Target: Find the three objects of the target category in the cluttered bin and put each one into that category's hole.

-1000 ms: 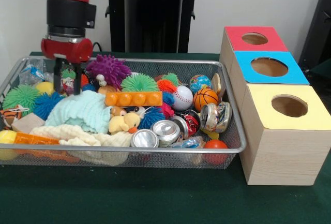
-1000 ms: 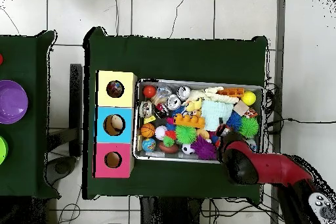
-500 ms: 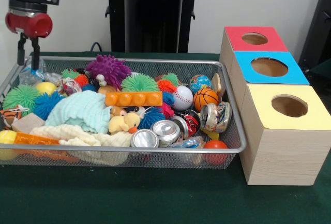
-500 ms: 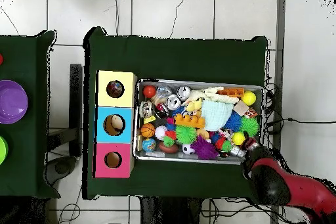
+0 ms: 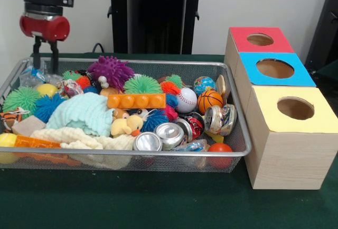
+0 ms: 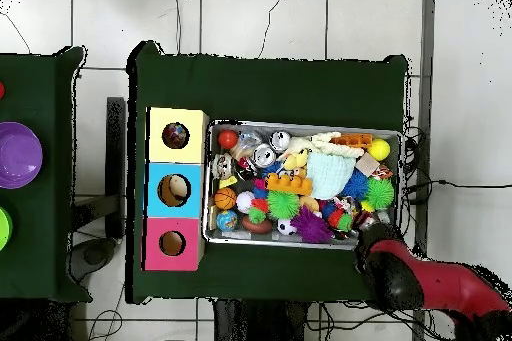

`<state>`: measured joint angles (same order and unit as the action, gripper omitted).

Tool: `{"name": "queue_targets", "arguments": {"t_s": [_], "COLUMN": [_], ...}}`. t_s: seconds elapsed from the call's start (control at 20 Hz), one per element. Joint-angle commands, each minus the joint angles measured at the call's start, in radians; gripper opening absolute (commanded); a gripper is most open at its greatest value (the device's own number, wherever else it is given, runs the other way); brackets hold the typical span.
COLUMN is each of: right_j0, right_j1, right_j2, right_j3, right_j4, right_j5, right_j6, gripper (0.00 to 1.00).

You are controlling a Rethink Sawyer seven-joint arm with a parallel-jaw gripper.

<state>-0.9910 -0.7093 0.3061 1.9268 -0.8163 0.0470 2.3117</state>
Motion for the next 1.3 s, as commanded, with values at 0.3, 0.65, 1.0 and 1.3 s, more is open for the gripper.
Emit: {"name": "queue_targets", "arguments": {"t_s": [0.3,0.65,1.0,1.3], "right_j0": [0.035,0.002,0.033,0.089], "right_j1": [0.058,0.12,0.184,0.219], "right_j2": [-0.009,0.017,-0.025,-0.091], "right_j3": [0.062,0.023,-0.033,-0.06], "right_j4": [-0.072,-0.092,-0.121,-0.11], "right_j5": [-0.069,-0.067,-0.12,-0.188], "right_j6": [0.01,-0.017,0.001,0.029], "gripper": [1.0,1.0,1.0,1.0]}}
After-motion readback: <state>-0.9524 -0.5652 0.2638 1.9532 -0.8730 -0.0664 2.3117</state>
